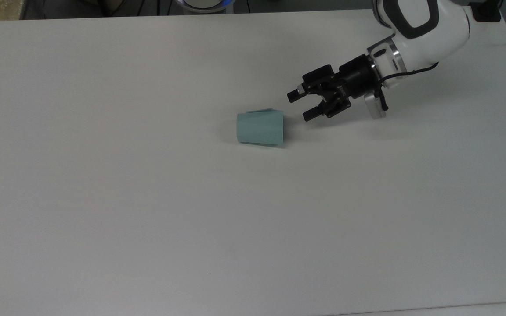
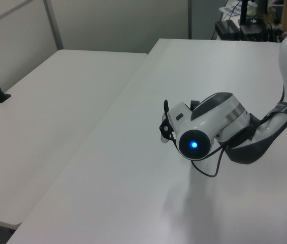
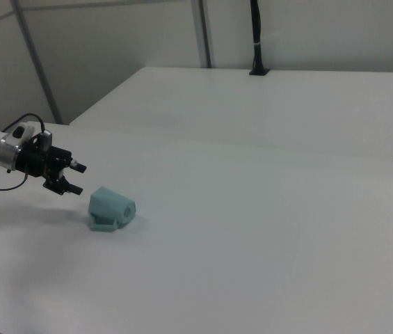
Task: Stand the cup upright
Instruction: 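Close the gripper on the teal cup's base end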
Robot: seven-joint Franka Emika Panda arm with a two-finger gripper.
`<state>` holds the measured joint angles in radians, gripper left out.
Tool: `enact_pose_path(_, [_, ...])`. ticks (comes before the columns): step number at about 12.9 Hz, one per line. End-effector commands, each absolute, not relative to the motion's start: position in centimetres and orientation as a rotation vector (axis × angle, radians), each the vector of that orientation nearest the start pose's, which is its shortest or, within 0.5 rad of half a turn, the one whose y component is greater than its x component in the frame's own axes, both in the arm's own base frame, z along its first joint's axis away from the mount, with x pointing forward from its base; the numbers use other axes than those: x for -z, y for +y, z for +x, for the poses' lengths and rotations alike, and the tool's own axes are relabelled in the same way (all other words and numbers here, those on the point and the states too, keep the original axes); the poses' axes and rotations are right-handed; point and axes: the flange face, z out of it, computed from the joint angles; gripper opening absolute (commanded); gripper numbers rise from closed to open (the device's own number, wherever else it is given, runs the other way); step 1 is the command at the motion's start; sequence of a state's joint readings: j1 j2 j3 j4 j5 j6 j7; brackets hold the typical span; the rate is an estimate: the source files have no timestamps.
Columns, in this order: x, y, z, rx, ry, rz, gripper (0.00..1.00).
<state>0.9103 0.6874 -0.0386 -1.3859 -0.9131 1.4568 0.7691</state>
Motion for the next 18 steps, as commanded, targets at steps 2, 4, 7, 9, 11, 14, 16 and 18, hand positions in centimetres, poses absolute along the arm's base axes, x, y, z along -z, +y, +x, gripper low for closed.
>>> enact_pose_path(2, [-29.2, 44.4, 51.9, -0.353, 0.311, 2.015, 1.0])
enact_pose_path(4, [-27.9, 43.2, 53.0, -0.333, 0.31, 2.014, 0.98])
enact_pose_path(7, [-26.6, 41.9, 53.2, -0.312, 0.311, 1.987, 0.83])
enact_pose_path(9, [-25.7, 41.3, 52.8, -0.289, 0.316, 1.972, 0.63])
enact_pose_path(11, [-24.6, 40.6, 52.3, -0.305, 0.278, 1.957, 0.39])
enact_pose_path(14, [-23.7, 40.3, 52.0, -0.326, 0.269, 1.938, 0.03])
enact_pose_path(16, [-23.1, 40.0, 51.7, -0.315, 0.277, 1.928, 0.0])
enact_pose_path(18, [-22.9, 39.8, 51.6, -0.308, 0.278, 1.921, 0.0])
